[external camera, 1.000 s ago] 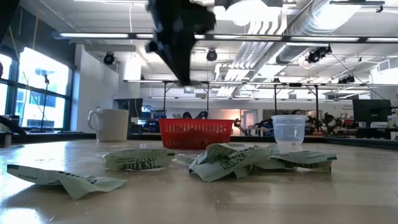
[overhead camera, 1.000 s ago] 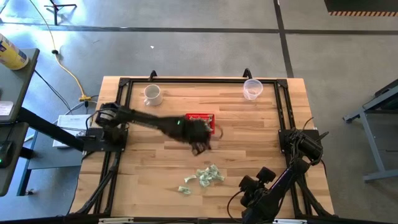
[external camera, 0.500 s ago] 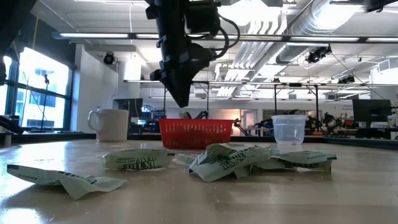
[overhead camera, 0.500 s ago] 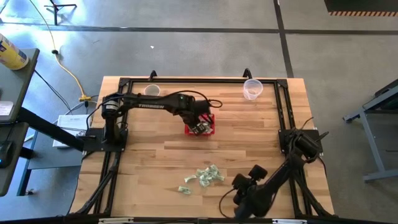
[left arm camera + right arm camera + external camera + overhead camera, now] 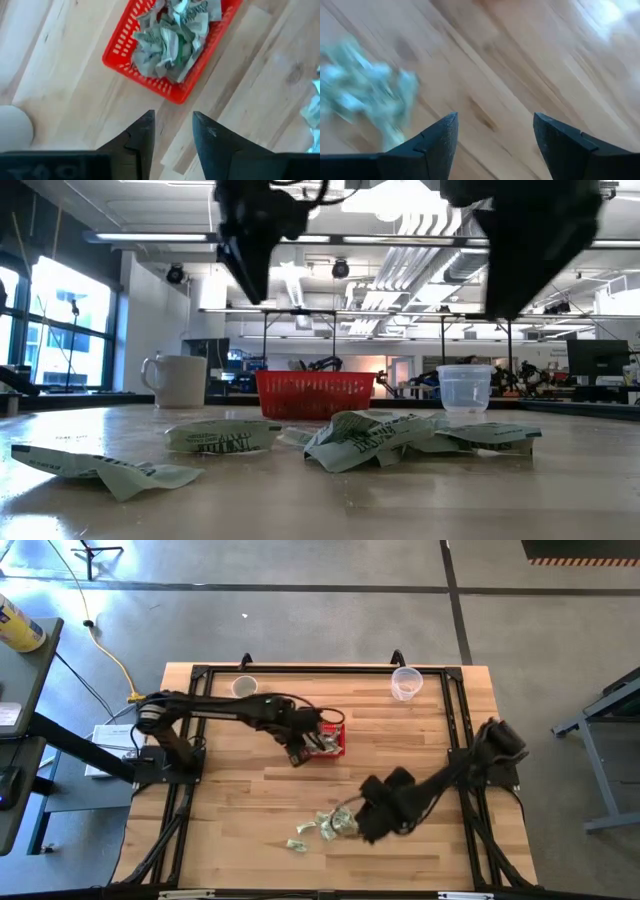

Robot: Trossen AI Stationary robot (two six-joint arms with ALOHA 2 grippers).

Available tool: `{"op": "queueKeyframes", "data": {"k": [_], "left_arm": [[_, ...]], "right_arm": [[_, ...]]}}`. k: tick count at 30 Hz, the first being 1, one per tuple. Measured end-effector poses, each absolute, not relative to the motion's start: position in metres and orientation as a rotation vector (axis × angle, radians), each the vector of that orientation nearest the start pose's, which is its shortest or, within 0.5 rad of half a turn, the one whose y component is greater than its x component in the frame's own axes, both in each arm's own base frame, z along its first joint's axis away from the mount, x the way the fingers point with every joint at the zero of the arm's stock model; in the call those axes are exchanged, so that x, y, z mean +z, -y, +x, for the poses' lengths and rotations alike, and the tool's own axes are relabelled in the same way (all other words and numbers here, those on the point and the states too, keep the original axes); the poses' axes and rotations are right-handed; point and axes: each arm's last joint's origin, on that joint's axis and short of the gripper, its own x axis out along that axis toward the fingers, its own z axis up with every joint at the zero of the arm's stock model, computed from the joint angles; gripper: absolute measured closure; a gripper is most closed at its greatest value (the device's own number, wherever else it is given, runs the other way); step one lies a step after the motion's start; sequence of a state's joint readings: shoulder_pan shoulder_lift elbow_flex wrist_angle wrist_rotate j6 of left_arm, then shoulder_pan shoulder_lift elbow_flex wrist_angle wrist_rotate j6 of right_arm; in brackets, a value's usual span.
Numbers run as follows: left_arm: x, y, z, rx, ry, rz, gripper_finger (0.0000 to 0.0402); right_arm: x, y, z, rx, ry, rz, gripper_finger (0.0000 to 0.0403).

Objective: Pick and place items into bin
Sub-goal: Put the truvia packet into the red bin

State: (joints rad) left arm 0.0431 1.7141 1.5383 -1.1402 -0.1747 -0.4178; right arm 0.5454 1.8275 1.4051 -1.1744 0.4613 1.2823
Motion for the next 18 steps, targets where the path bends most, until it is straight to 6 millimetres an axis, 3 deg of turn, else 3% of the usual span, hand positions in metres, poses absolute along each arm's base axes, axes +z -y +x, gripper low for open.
{"op": "queueKeyframes", "data": {"k": [5,10,18], "left_arm": [[0.274,0.003,0.299,0.377,-1.242,-0.273,0.0257],[0.249,0.039,0.266,0.229,-1.133,-0.459,0.0272],[0.254,0.070,0.206,0.394,-0.832,-0.696,0.0290]], "right_arm": [[0.228,-0.132,0.300,-0.571,-1.024,0.435,0.0164],[0.230,-0.104,0.319,-0.506,-0.955,0.504,0.0199],[0.242,-0.017,0.354,-0.596,-0.747,0.534,0.0382]]}}
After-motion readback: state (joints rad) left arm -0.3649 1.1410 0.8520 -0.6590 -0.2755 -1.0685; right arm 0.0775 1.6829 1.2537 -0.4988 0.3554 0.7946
